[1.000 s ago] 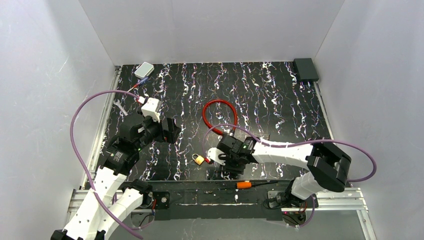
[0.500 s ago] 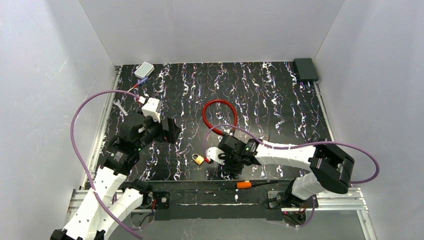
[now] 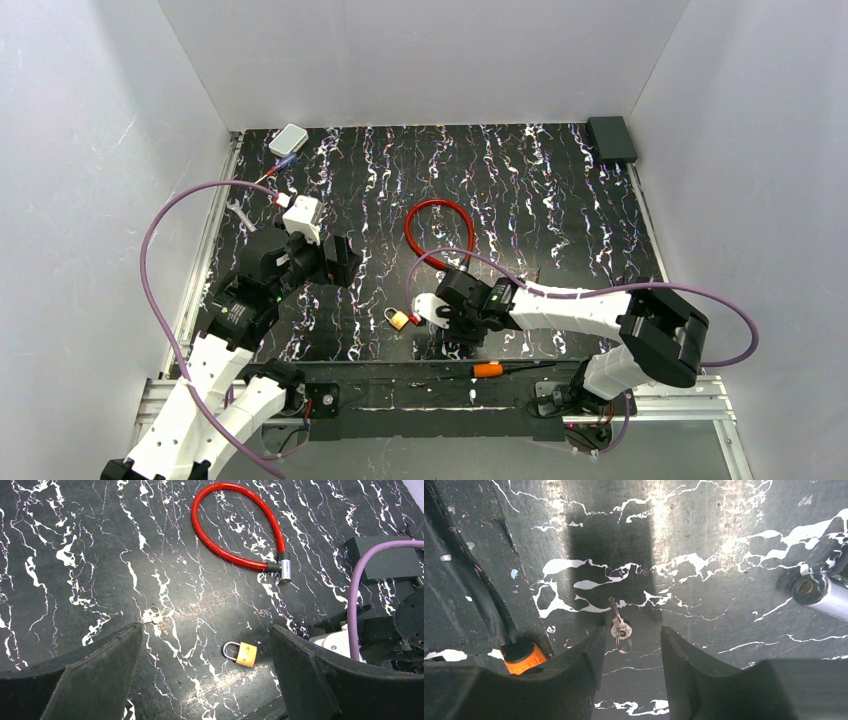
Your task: Unlock with the key
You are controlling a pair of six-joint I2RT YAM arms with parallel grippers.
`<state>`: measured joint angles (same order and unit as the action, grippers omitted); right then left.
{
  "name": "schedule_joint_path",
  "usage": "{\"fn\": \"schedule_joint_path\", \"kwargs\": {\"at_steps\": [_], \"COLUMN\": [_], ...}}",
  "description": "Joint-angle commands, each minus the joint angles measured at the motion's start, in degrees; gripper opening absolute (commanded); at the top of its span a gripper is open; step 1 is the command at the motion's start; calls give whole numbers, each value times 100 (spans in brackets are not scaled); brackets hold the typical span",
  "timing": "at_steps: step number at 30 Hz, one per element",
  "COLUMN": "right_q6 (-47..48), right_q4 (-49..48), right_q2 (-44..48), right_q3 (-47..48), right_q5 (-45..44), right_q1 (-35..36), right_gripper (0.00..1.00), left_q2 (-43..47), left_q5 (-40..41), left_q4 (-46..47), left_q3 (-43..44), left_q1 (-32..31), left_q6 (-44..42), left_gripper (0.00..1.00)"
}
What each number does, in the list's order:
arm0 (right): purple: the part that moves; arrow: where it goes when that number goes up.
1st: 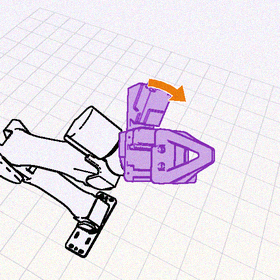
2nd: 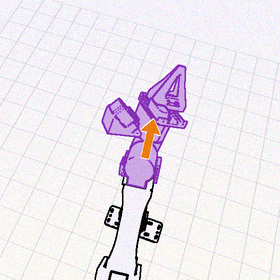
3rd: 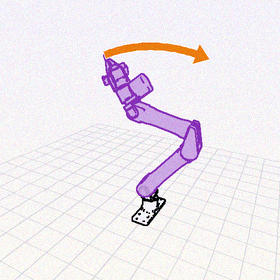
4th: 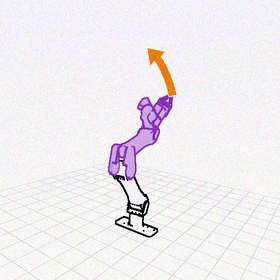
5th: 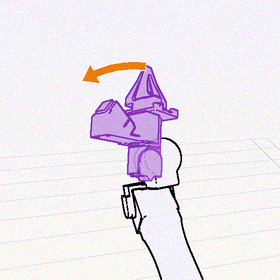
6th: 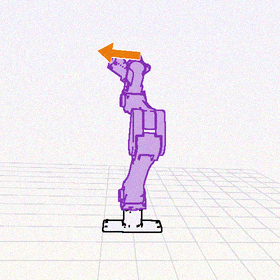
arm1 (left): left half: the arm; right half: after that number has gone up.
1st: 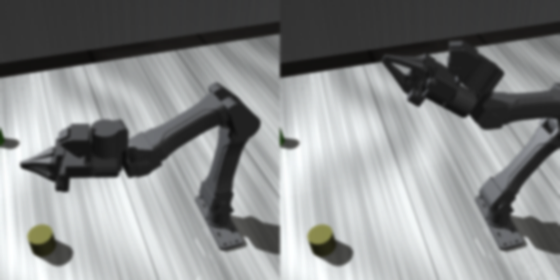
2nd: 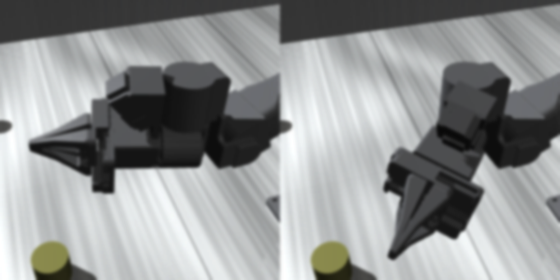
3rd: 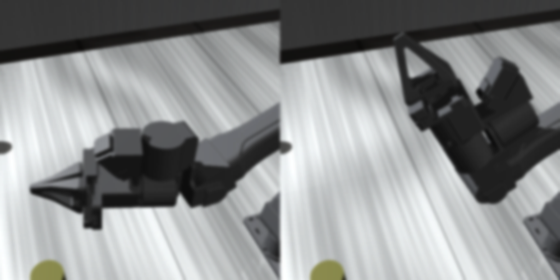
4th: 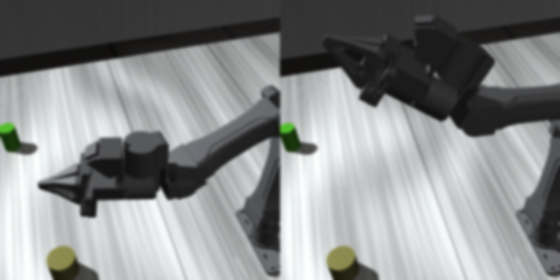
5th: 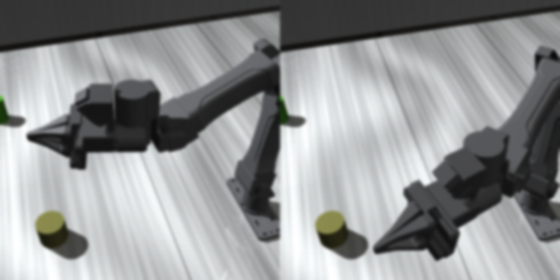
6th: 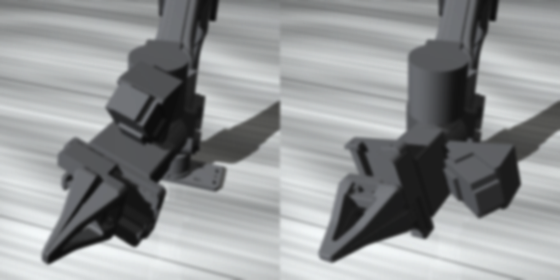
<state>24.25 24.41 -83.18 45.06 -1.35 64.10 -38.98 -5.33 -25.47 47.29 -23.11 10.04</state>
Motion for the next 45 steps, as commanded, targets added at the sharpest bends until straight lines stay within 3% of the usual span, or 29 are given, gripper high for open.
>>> {"fn": "schedule_joint_path", "kwargs": {"at_steps": [1,14,20,23,32,38,45], "right_q6": [48,95,124,135,-78,-447,-1281], "right_q4": [182,-421,-425,-355,-388,-883,-1919], "right_q2": [136,84,-182,-245,256,945,1719], "right_q3": [11,-303,-257,-196,91,38,-180], "right_q5": [-77,90,303,361,403,362,279], "right_q1": [0,-2,-2,-2,-2,-2,-2], "right_gripper": [54,47,10,2,1,1,1], "left_q2": [59,66,85,92,145,164,412], "left_q5": [57,41,58,59,-126,-815,-1820], "left_q4": [34,34,25,25,44,217,561], "left_q3": [-44,-42,-44,-44,-48,-66,-280], "left_q1": [-39,-50,-50,-54,-63,-64,-62], "left_q6": [-81,-77,-84,-88,-78,157,1003], "left_gripper": [96,96,96,96,96,96,93]}}
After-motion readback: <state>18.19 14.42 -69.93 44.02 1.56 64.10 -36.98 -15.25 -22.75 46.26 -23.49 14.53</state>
